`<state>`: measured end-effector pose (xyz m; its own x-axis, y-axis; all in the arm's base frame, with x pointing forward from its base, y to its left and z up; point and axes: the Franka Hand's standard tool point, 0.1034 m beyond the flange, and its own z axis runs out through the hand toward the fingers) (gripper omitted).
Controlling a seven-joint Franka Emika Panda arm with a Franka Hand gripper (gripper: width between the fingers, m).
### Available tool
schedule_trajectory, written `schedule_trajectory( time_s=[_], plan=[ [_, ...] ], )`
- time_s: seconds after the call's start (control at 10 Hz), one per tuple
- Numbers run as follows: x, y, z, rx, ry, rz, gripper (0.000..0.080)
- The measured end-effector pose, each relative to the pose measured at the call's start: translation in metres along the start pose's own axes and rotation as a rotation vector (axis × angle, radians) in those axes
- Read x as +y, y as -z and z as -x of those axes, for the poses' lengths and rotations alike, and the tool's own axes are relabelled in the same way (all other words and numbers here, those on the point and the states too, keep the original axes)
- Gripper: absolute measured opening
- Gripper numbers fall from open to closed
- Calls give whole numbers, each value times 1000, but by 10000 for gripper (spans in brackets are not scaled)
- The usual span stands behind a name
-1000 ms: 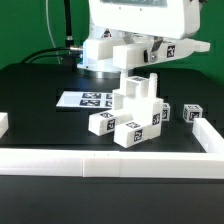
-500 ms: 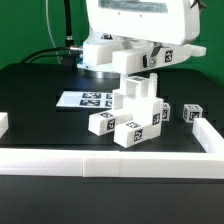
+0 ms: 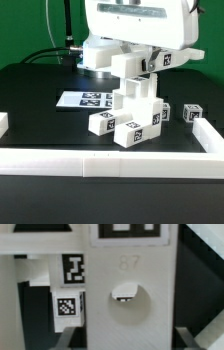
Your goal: Assemble chair
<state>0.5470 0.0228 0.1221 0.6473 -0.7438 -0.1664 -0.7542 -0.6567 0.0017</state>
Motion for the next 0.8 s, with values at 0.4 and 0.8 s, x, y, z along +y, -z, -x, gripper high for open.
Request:
schedule_trajectory(
  time_s=[0.4,0.8],
  plan=[
    [-4,-4,2,7,10,0,284],
    [-7,-8,10,5,17,5,284]
  ],
)
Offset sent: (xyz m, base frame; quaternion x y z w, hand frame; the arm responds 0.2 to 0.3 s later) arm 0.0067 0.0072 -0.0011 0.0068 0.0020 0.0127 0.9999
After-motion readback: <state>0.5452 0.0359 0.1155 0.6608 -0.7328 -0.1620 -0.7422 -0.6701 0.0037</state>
